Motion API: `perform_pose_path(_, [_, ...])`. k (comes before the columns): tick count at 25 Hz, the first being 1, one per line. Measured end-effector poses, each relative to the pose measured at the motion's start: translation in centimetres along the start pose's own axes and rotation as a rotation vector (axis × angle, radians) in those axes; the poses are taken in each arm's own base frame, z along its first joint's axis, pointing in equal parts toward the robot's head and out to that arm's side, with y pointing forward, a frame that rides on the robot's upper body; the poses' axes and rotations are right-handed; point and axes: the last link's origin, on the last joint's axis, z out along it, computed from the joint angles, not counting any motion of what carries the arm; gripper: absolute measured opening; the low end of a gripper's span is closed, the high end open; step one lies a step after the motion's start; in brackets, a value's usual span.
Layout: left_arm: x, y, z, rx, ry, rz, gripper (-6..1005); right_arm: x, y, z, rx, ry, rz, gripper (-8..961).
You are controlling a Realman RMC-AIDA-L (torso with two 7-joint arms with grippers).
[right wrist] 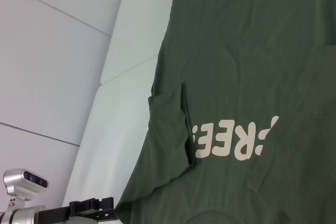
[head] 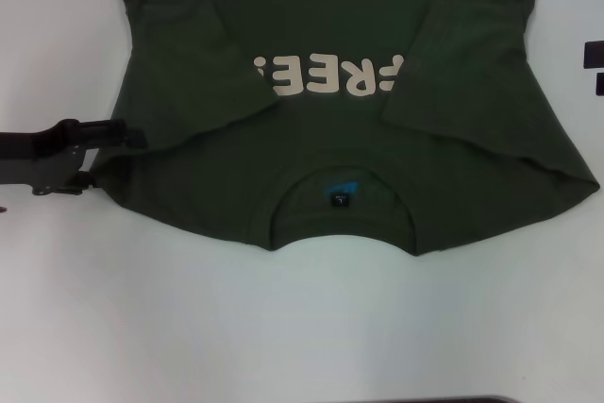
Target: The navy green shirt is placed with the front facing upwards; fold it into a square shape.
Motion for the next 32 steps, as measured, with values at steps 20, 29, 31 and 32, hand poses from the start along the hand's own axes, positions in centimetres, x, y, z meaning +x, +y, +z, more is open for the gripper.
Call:
perform_pose_path(20, [1.1,0.3,0.6,0.060,0.007,0.054,681,0.1,0.1,0.1,-0.007,0.000,-0.008,927])
perform_pose_path(29, [1.1,0.5,0.8,0.070,-0.011,0.073,312,-0.2,0.2,0.3,-0.012,-0.004,-0.013,927])
perform_pose_path(31, [1.1,0.5,0.8,0.075,-0.013,0.080,245,-0.2,0.3,0.3,-0.013,-0.004,-0.013,927])
perform_pose_path(32, [1.1,0.5,0.8,0.077,-0.014,0.085,211,-0.2,0.3,0.3,-0.014,-0.005,-0.012,927])
